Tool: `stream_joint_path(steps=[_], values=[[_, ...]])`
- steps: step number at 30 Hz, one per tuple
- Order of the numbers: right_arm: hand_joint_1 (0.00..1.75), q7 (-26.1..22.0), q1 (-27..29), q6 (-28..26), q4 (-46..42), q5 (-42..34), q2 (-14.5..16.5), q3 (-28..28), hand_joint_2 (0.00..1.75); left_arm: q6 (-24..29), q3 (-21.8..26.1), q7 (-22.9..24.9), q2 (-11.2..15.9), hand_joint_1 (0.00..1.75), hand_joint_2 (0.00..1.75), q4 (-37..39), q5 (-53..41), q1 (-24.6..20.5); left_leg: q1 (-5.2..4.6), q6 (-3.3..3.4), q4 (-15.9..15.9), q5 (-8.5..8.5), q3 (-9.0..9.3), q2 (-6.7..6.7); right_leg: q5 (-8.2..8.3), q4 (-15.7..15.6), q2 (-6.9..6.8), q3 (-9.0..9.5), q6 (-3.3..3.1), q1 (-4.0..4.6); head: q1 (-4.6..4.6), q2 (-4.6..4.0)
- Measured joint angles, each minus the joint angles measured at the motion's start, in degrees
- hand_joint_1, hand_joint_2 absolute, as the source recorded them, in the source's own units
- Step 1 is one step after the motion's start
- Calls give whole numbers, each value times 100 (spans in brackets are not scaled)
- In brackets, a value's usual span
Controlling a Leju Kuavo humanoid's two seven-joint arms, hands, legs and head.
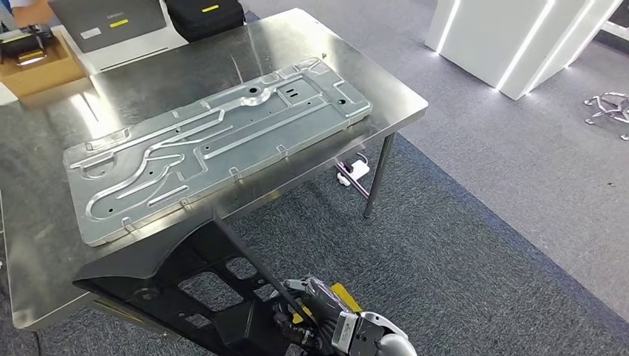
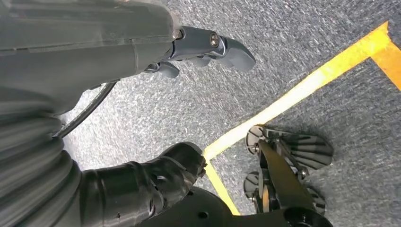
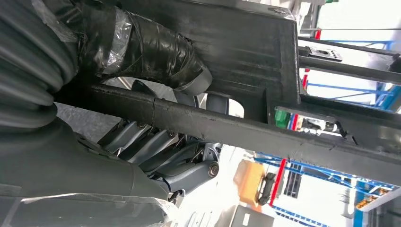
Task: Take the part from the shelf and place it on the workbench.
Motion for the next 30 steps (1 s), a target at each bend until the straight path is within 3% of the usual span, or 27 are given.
stream_joint_path(steps=[3, 5, 8, 9, 10, 11, 13, 15, 16, 20, 22, 24, 25, 26, 27, 28, 30], values=[[175, 0, -34, 32, 8, -31, 4, -1, 175, -23, 14, -4, 6, 0, 175, 0, 0, 9, 4, -89, -9, -14, -14, -15, 22, -137, 6, 43, -43, 15, -2, 0], [175, -1, -51, 41, 8, -42, 16, -2, 175, -31, 18, -5, 16, 0, 175, 0, 0, 8, 8, -143, 144, -144, -71, 41, 48, -200, -19, 83, -99, -13, -3, 0], [175, 0, -67, 44, 14, -53, 41, -2, 175, -32, 21, -7, 23, 0, 175, 0, 0, 6, 35, -214, 1075, -602, -512, 108, 48, -224, -79, 111, -150, -20, -5, 0], [175, 2, -67, 44, 21, -54, 44, -2, 175, -32, 21, -7, 23, 0, 175, 0, 0, 9, 49, -236, 1369, -683, -665, 113, 42, -217, -95, 111, -153, -18, -4, 0], [175, 3, -67, 45, 31, -53, 45, -2, 175, -32, 21, -7, 24, 0, 175, 0, 0, 14, 63, -256, 1496, -663, -739, 122, 33, -209, -107, 111, -152, -19, -4, 0], [175, 4, -66, 45, 40, -53, 46, -2, 175, -32, 21, -7, 27, 0, 175, 0, 0, 19, 79, -270, 1407, -539, -709, 133, 21, -198, -113, 114, -143, -24, -5, 0], [175, 4, -67, 45, 49, -53, 48, -2, 175, -32, 21, -7, 37, 0, 175, 0, 0, 24, 109, -284, 749, -170, -403, 167, -16, -169, -118, 131, -105, -37, -5, 0], [175, 5, -73, 45, 50, -54, 49, -2, 175, -33, 22, -7, 43, 0, 175, 0, 0, 15, 99, -253, 184, -2, -130, 187, -58, -128, -122, 131, -45, -26, -3, 0], [175, 5, -76, 45, 50, -55, 49, -2, 175, -34, 23, -8, 44, 0, 175, 0, 0, 12, 85, -220, 78, -8, -82, 186, -69, -120, -126, 127, -15, -18, -1, 0], [175, 4, -90, 47, 45, -56, 50, -4, 175, -39, 24, -17, 44, 0, 175, 0, 0, 23, 62, -56, 31, -9, -51, 159, -161, -9, -122, 96, 99, -40, 3, 0], [175, 3, -99, 47, 43, -58, 51, -7, 175, -39, 25, -21, 47, 0, 175, 0, 0, 15, 63, 12, 13, -13, -32, 158, -431, 512, -105, -155, 133, -54, 5, 0], [175, 3, -101, 48, 49, -58, 50, -8, 175, -39, 26, -22, 50, 0, 175, 0, 0, 12, 40, 55, 14, -32, -26, 156, -710, 1250, -94, -572, 136, -54, 4, 0], [175, 3, -99, 48, 53, -58, 50, -8, 175, -39, 26, -22, 50, 0, 175, 0, 0, 16, 26, 66, 15, -43, -16, 151, -725, 1459, -88, -714, 128, -53, 4, 0], [175, 3, -98, 49, 55, -58, 50, -8, 175, -39, 26, -21, 50, 0, 175, 0, 0, 20, 14, 72, 15, -56, 0, 142, -627, 1463, -82, -756, 108, -47, 4, 0], [175, 4, -98, 49, 55, -58, 50, -8, 175, -40, 26, -21, 49, 0, 175, 0, 0, 23, 5, 72, 15, -71, 27, 131, -427, 1243, -76, -681, 76, -35, 3, 0], [175, 3, -101, 49, 55, -59, 50, -9, 175, -43, 26, -21, 46, 0, 175, 0, 0, 22, 0, 67, 15, -91, 59, 120, -181, 864, -68, -522, 31, -13, 4, 0], [175, 3, -111, 49, 54, -60, 51, -9, 175, -49, 26, -22, 29, 0, 175, 0, 0, 16, -13, 32, 18, -134, 103, 103, 101, 163, -55, -206, -57, 47, 3, 0]])
